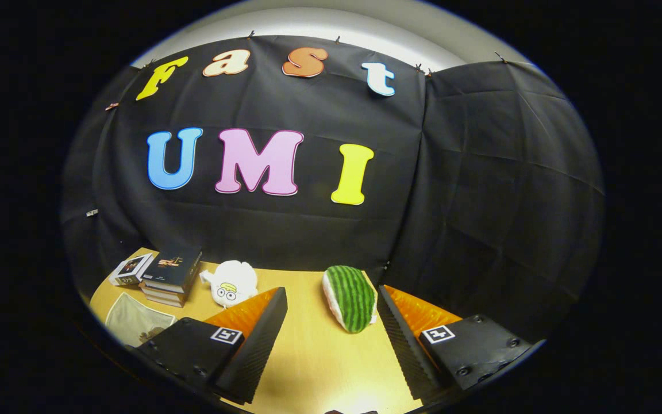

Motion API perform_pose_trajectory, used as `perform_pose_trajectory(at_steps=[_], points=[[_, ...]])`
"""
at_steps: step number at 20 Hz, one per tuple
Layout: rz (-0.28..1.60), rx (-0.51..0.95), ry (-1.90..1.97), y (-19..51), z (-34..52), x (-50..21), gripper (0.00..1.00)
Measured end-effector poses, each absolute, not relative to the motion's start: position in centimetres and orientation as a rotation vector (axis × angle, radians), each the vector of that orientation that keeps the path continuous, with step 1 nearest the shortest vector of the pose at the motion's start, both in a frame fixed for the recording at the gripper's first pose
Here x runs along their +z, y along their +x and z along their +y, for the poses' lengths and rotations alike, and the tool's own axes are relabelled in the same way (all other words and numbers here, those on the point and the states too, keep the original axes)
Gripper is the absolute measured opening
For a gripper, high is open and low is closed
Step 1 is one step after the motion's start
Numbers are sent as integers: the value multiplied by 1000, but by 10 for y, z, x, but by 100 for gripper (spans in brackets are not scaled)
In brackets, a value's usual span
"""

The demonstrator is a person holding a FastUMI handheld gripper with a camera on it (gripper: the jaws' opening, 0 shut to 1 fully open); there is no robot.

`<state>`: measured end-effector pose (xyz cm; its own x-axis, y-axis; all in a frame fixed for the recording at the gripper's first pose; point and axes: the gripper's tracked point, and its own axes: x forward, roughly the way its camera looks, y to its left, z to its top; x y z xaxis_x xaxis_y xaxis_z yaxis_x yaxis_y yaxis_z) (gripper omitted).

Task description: Open the storage box then place both shoes into the box .Put the left shoe in first, then the right shoe, with the right side of both shoes facing outward in a uniform manner.

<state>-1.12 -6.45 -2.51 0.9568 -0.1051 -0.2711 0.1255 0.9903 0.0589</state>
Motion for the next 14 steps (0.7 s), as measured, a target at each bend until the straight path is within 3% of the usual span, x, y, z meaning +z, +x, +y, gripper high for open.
perform_pose_trajectory(at_steps=[14], points=[[194,-62,134,-14,-86,-25,97]])
